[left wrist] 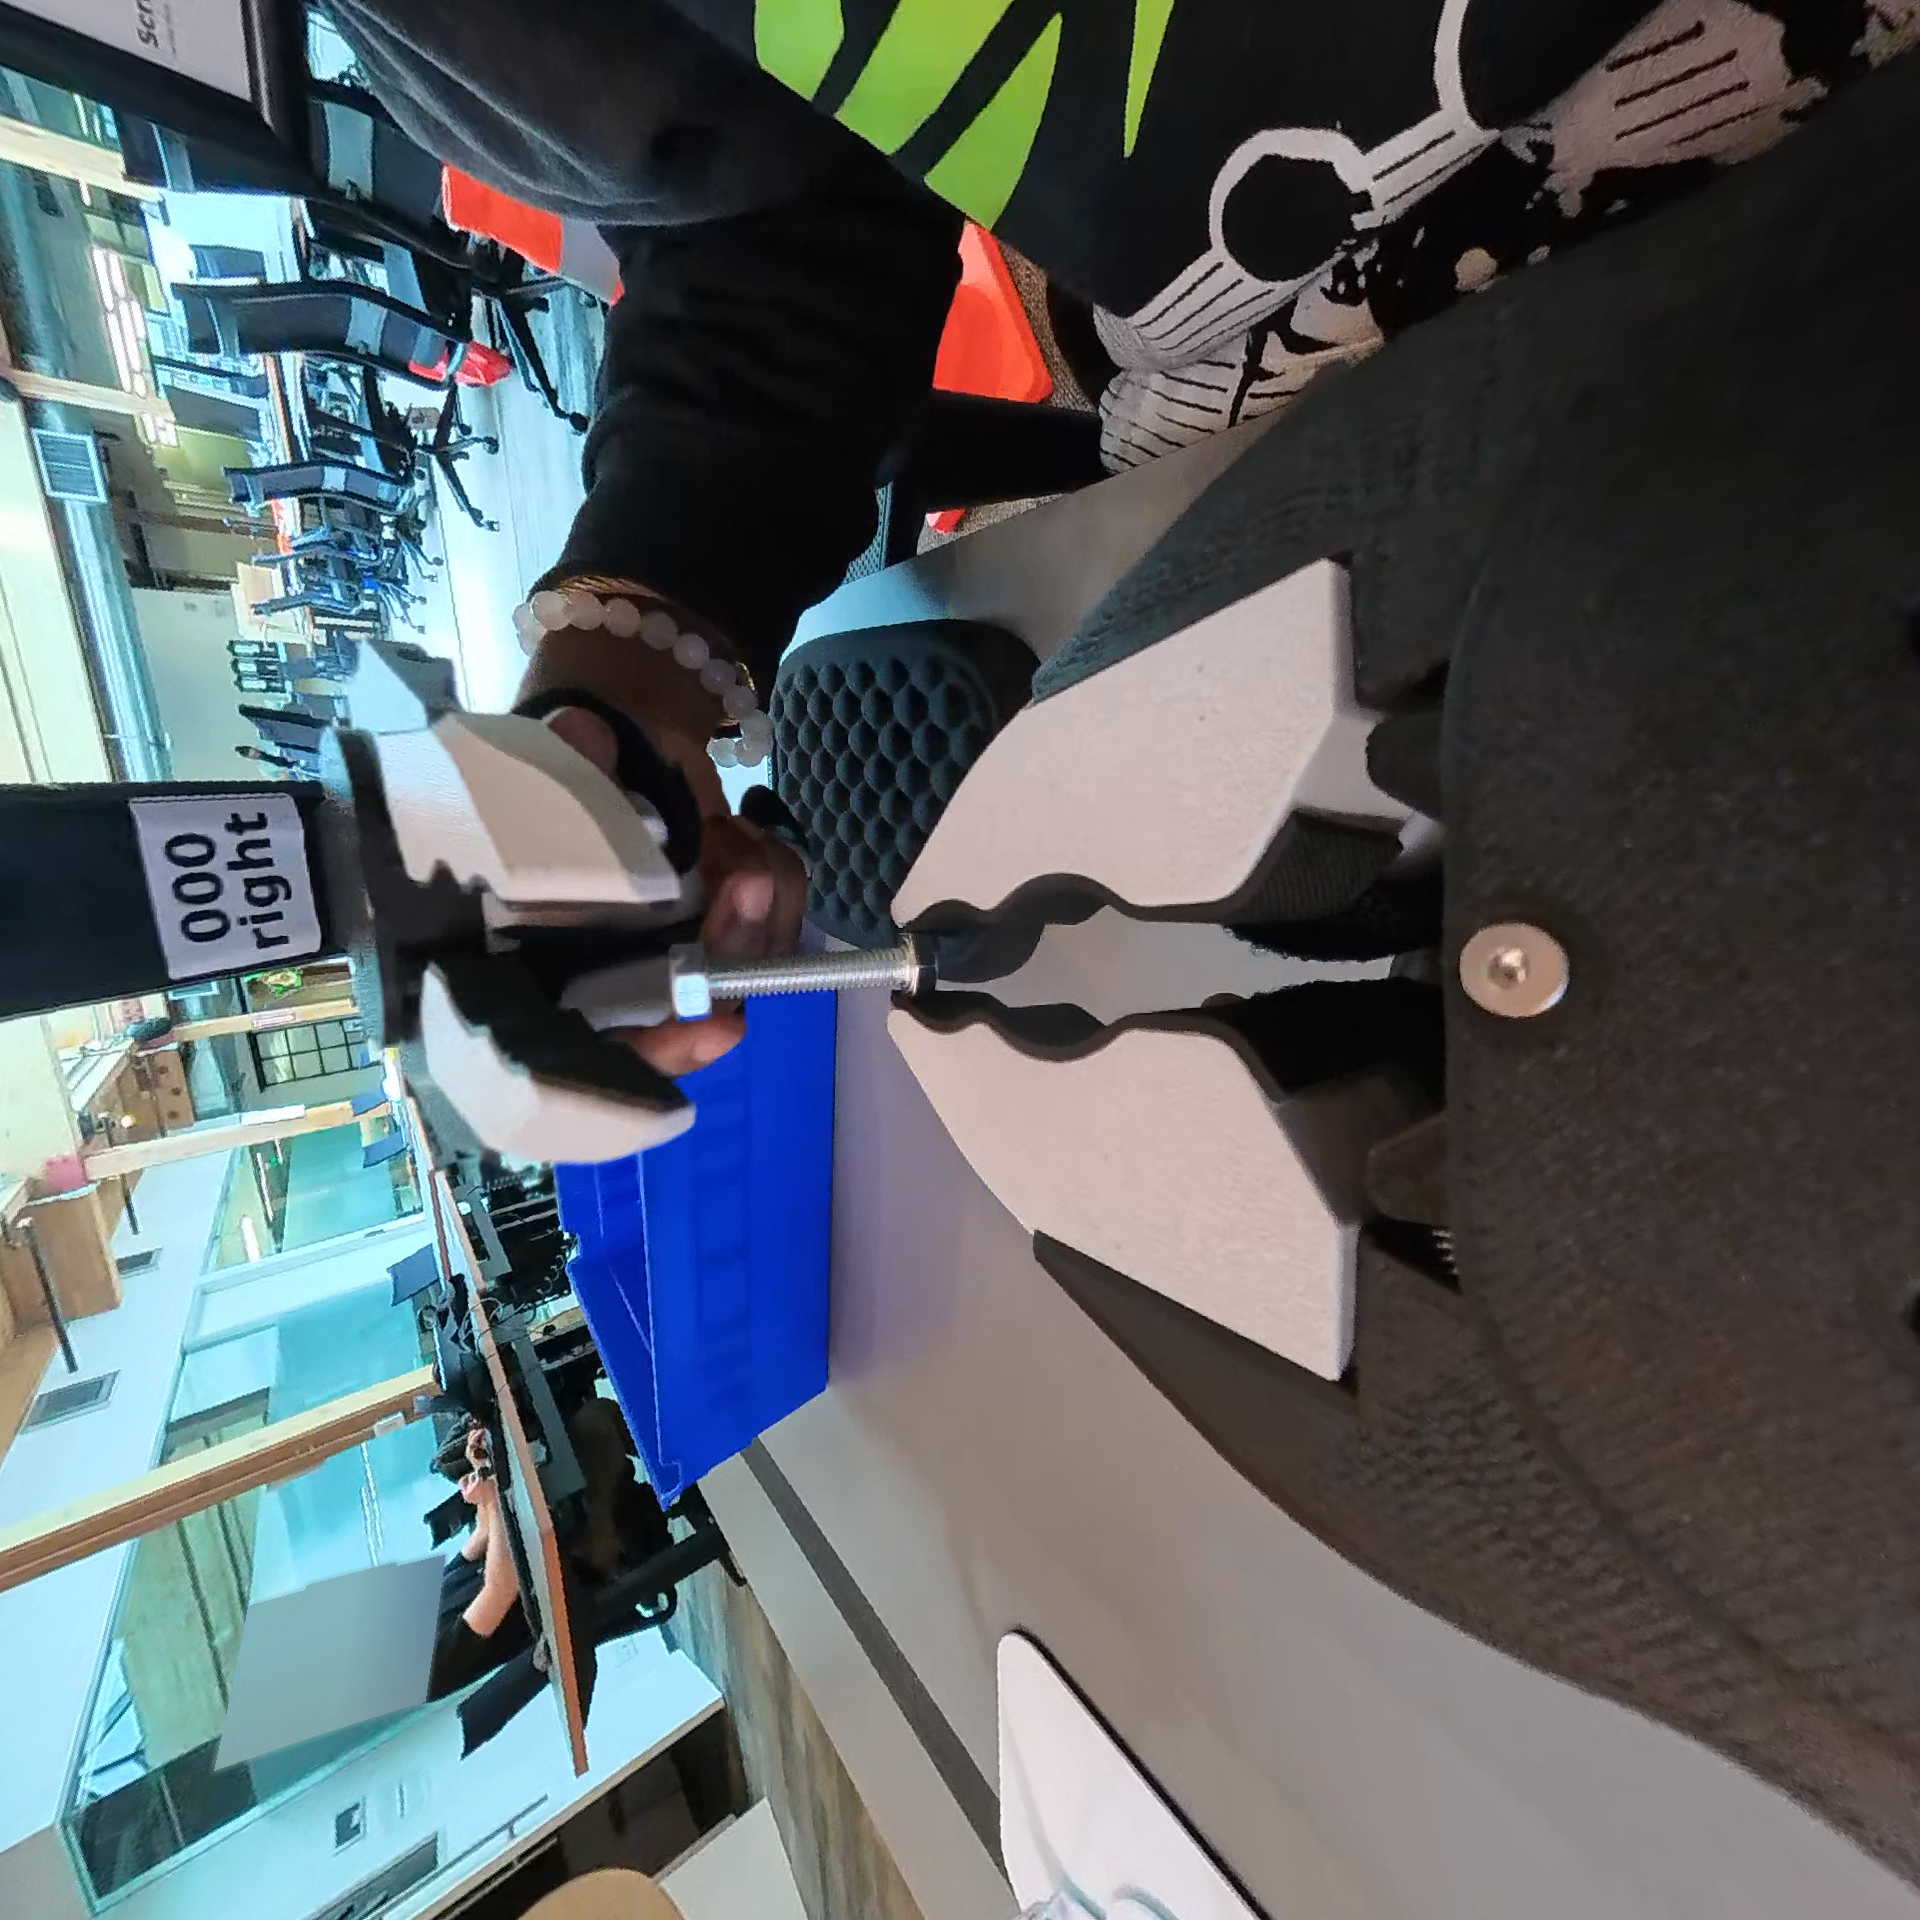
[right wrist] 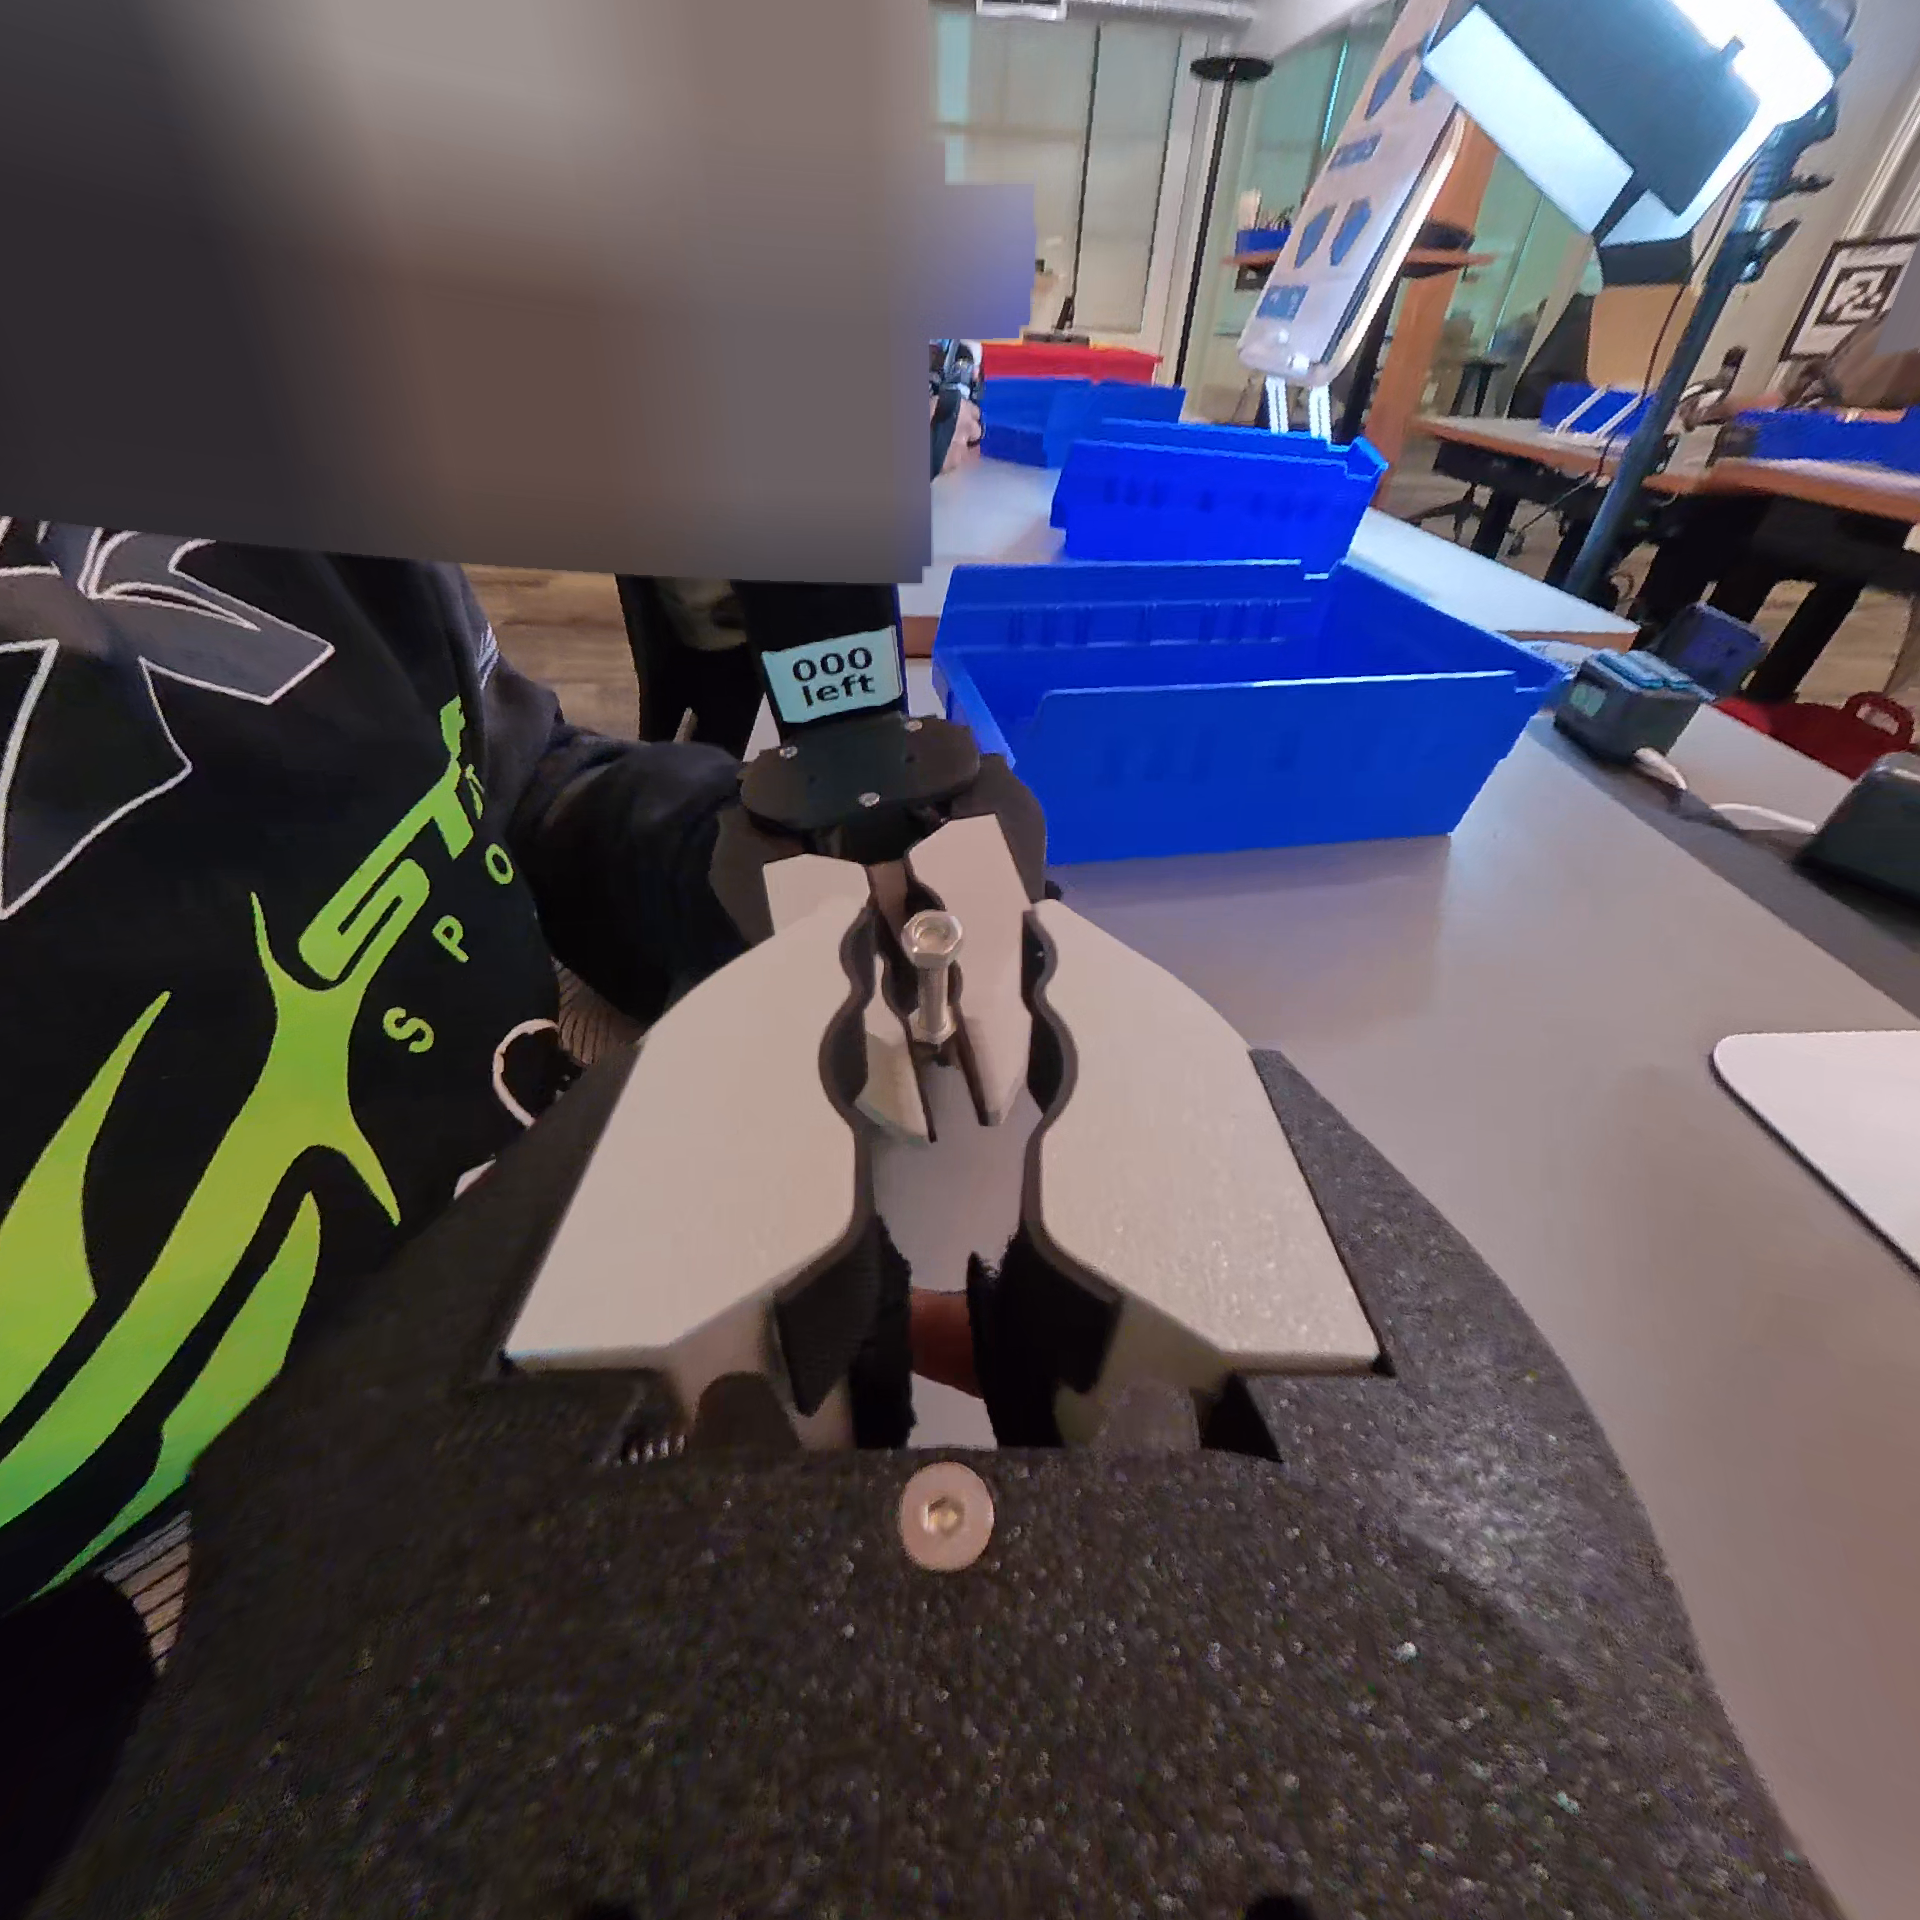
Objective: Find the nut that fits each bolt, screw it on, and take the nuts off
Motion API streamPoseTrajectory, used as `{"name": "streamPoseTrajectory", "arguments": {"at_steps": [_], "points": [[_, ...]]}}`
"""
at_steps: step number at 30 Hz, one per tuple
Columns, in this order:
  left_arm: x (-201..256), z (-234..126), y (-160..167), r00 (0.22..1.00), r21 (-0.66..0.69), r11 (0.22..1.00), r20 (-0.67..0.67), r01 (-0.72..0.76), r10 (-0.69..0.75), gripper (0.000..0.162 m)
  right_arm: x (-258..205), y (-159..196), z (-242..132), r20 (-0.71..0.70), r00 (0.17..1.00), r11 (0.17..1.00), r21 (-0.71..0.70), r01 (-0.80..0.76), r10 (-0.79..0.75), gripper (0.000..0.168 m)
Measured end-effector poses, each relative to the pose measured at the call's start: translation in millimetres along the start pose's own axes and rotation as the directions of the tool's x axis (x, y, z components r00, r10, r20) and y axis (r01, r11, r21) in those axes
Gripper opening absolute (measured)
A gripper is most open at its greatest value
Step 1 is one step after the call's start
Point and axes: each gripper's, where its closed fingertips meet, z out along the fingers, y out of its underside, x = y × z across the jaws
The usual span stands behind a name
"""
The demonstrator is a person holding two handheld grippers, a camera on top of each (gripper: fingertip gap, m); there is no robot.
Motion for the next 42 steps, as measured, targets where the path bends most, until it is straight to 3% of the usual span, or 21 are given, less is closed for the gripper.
{"name": "streamPoseTrajectory", "arguments": {"at_steps": [4, 13, 15, 18, 21, 24, 28, 30, 35, 42], "points": [[1, 0, 0, 1.0, 0.002, 1.0, -0.012, 0.008, -0.008, 0.01, -3, 2, 2, 0.016, 1.0, 1.0, -0.015, 0.015, -0.014, 0.011], [19, -4, -8, 0.969, 0.034, 0.987, -0.196, 0.158, -0.149, 0.01, -11, -18, -9, 0.029, 0.994, 0.991, 0.088, 0.104, -0.107, 0.011], [17, -4, -8, 0.975, 0.041, 0.988, -0.178, 0.146, -0.136, 0.01, 4, -23, -22, -0.075, 0.991, 0.99, 0.076, 0.117, -0.111, 0.011], [5, -5, -11, 0.985, 0.069, 0.987, -0.103, 0.143, -0.136, 0.01, 48, -28, -65, -0.365, 0.928, 0.995, 0.022, 0.092, -0.078, 0.011], [-8, -9, -17, 0.987, 0.12, 0.98, -0.034, 0.159, -0.156, 0.01, 92, -20, -135, -0.667, 0.743, 0.998, -0.056, 0.013, -0.047, 0.011], [-15, -12, -21, 0.987, 0.151, 0.976, 0.006, 0.156, -0.158, 0.01, 116, 5, -203, -0.838, 0.545, 0.986, -0.107, -0.125, -0.022, 0.011], [-18, -12, -21, 0.987, 0.154, 0.976, 0.024, 0.152, -0.158, 0.01, 126, 66, -265, -0.931, 0.364, 0.888, -0.189, -0.419, -0.026, 0.011], [-18, -12, -21, 0.987, 0.157, 0.976, 0.025, 0.152, -0.158, 0.01, 124, 93, -282, -0.947, 0.32, 0.814, -0.213, -0.541, -0.035, 0.012], [-17, -11, -20, 0.989, 0.148, 0.978, 0.023, 0.144, -0.149, 0.01, 115, 136, -295, -0.954, 0.299, 0.649, -0.248, -0.719, -0.033, 0.012], [-15, -10, -19, 0.989, 0.141, 0.979, 0.011, 0.145, -0.148, 0.01, 111, 162, -297, -0.952, 0.304, 0.533, -0.271, -0.802, -0.027, 0.012]]}}
